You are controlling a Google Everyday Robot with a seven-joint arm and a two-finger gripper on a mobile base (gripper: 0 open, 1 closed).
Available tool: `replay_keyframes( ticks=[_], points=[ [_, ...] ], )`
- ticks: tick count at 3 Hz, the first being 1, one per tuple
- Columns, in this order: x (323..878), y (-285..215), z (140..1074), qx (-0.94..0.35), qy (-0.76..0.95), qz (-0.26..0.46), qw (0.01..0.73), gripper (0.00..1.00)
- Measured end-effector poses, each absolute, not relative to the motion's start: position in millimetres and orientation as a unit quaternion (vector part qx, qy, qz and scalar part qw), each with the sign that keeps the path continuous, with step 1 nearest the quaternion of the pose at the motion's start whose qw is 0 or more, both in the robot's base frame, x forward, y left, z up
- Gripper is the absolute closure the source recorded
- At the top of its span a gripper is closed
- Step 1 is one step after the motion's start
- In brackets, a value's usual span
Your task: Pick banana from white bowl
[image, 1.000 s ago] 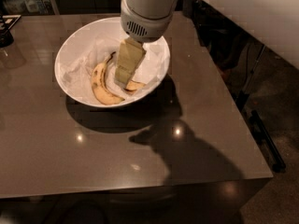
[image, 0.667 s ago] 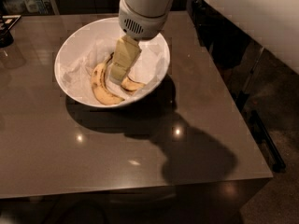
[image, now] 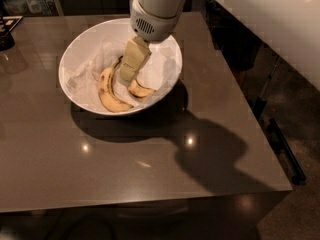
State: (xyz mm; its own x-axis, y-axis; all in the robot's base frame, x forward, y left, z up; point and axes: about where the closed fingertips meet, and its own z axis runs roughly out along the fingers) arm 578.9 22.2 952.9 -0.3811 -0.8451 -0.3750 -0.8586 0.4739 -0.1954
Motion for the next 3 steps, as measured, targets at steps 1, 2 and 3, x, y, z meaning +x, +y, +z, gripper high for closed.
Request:
replay_keyframes(
  ticks=[1,2,3],
  points=[
    [587,17,943,-0.500,0.842,0.026,0.201,0.11],
    [595,10,933,-0.487,0.853,0.030,0.186,0.16],
    [602,7,923,-0.477,0.861,0.035,0.173,0.23]
  ],
)
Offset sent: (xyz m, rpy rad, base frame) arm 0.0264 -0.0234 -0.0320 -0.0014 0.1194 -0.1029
